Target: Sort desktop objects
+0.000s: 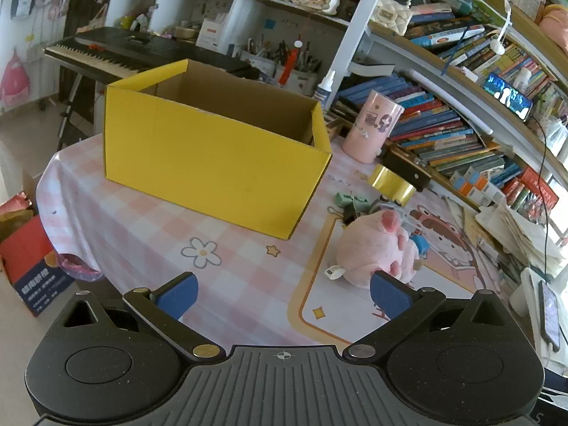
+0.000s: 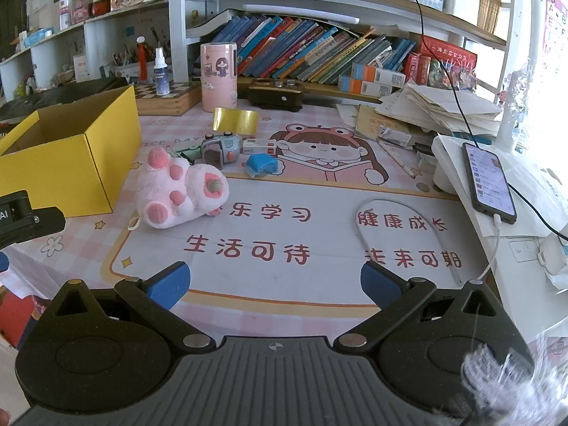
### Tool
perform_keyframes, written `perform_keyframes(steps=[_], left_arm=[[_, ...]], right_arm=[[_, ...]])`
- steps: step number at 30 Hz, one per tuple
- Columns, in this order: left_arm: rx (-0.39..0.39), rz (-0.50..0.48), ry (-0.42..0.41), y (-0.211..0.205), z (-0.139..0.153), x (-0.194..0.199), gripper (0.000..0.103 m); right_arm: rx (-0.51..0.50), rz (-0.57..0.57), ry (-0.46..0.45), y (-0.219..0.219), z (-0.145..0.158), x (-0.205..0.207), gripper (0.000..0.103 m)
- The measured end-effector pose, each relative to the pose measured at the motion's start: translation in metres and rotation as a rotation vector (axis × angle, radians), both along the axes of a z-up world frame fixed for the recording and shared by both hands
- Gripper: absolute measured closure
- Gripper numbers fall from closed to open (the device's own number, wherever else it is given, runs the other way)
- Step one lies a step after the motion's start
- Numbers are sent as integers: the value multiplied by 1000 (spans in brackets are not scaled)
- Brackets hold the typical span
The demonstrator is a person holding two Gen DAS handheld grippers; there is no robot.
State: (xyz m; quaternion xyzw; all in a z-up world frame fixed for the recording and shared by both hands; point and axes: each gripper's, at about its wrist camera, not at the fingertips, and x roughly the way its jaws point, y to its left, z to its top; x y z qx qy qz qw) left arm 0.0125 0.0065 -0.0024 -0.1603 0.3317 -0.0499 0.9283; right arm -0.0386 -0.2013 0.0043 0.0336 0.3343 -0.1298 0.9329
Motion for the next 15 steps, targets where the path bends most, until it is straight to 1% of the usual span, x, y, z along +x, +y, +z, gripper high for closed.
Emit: perform_keyframes(steps=[15], left_arm=[[7,-1,-1,5,-5,1,0]], right_arm=[[-4,-1,6,4,-1,1,0]])
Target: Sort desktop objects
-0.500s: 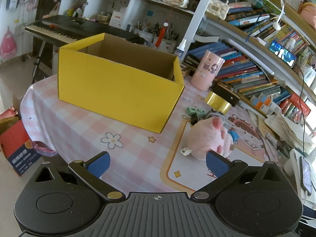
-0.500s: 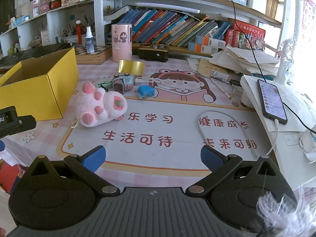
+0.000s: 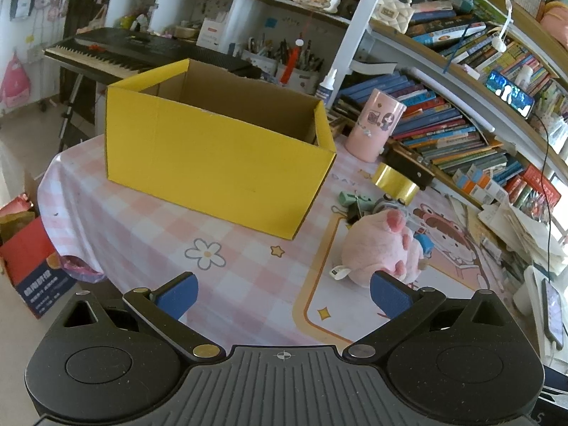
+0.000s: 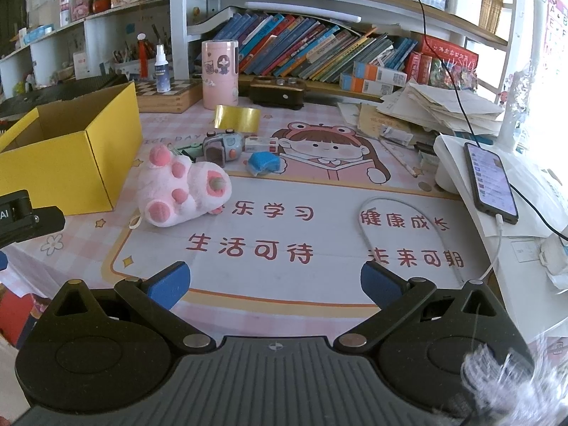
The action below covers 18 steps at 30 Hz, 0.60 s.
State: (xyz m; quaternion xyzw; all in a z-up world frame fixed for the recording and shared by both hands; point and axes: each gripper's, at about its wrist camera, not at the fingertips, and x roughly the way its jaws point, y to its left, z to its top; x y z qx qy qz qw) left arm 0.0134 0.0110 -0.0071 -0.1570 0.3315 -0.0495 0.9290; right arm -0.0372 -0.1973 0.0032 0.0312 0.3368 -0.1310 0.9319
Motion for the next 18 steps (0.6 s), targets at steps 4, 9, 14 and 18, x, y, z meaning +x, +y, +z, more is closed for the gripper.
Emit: perform_keyframes(steps=[4,9,14,18], left_arm=[[8,-8,-7,-2,0,0,0],[20,-10,-12,-4,1,-1,0],[35,-8,-5,-5,2,-1,0],[35,-7,-4,-4,2,-1,0]], right_arm=[[1,-2,0,1,-1,0,0],[1,-2,0,1,-1,0,0],[5,3,1,2,-2,0,0],[13,10,1,3,-1,-1,0]])
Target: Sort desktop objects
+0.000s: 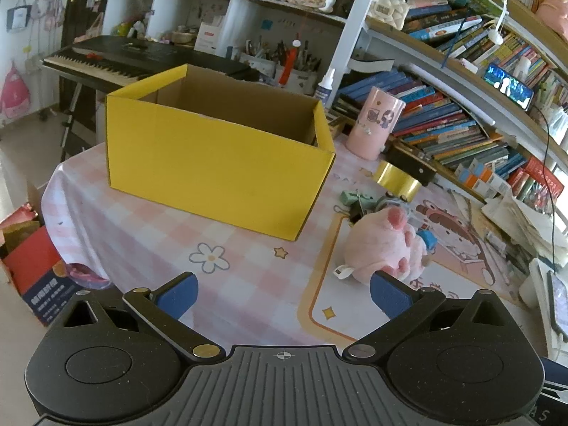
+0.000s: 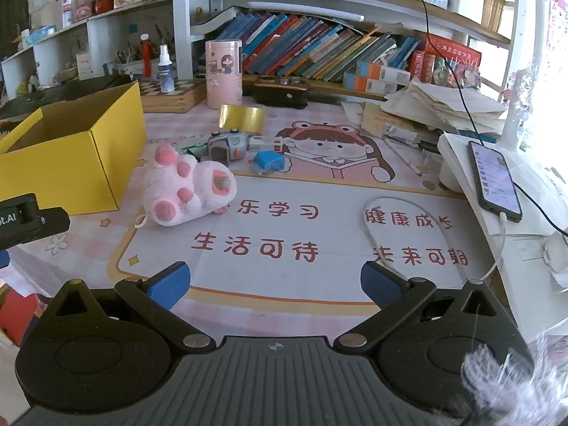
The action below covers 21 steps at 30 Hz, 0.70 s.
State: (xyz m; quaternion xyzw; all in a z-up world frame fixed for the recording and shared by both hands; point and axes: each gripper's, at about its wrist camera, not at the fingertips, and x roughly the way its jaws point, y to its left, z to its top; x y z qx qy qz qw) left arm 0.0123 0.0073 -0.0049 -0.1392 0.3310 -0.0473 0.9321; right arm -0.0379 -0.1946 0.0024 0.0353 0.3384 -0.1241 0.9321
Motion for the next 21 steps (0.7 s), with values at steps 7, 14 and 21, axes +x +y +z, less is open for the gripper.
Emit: perform_keyframes(steps=[7,14,21], left_arm=[[4,1,-6,2,0,-1,0],[21,6,1,3,0,0,0],[22,2,3,5,0,-1,0]], right_arm=[[3,-5,8,1,1,0,0],[-1,-3,15,2,0,-2,0],[4,0,18,5,-1,-2,0]])
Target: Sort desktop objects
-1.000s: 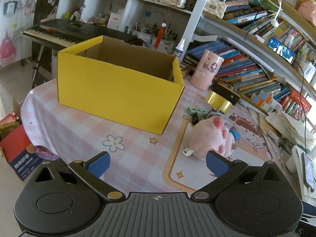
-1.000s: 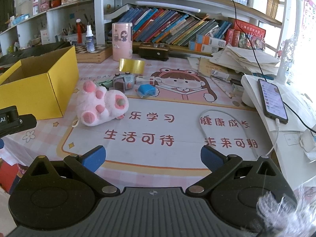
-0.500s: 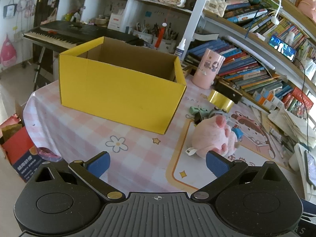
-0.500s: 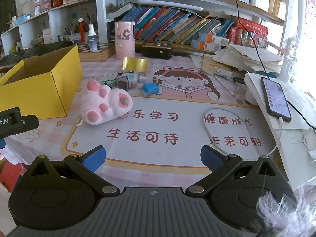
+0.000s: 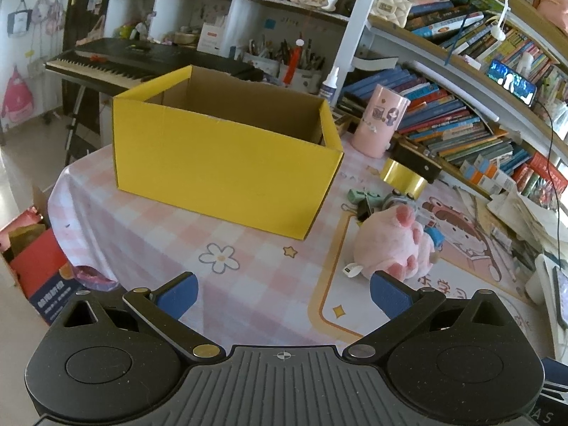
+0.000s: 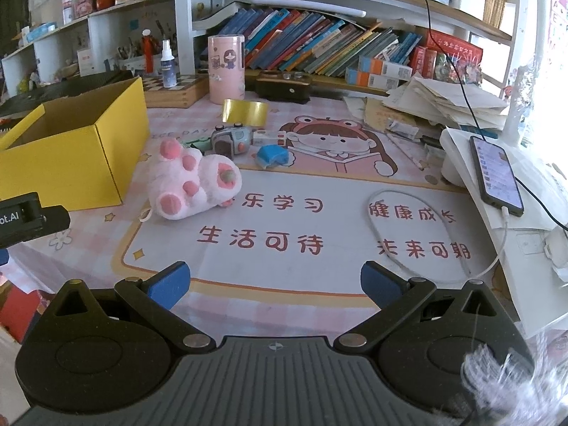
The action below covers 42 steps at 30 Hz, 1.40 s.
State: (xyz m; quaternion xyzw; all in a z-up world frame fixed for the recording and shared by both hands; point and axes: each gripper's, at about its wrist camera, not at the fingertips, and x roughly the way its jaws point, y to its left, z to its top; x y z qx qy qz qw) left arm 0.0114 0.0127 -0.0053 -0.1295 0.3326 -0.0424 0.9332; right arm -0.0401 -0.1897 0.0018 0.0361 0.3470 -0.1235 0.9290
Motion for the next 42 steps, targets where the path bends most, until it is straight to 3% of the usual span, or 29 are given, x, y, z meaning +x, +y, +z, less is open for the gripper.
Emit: perform_keyframes(steps=[21,33,42], left_arm=[[131,-97,-81,-3,11,3,0],[119,-158,-65,-12,8,1,0],[107,-172,-62,-23,7,4,0]], right_arm=[[35,-42,-7,0,8,10,0],[56,-81,37,-5,1,-4,0],[48,-120,12,-18,5,-4,0]])
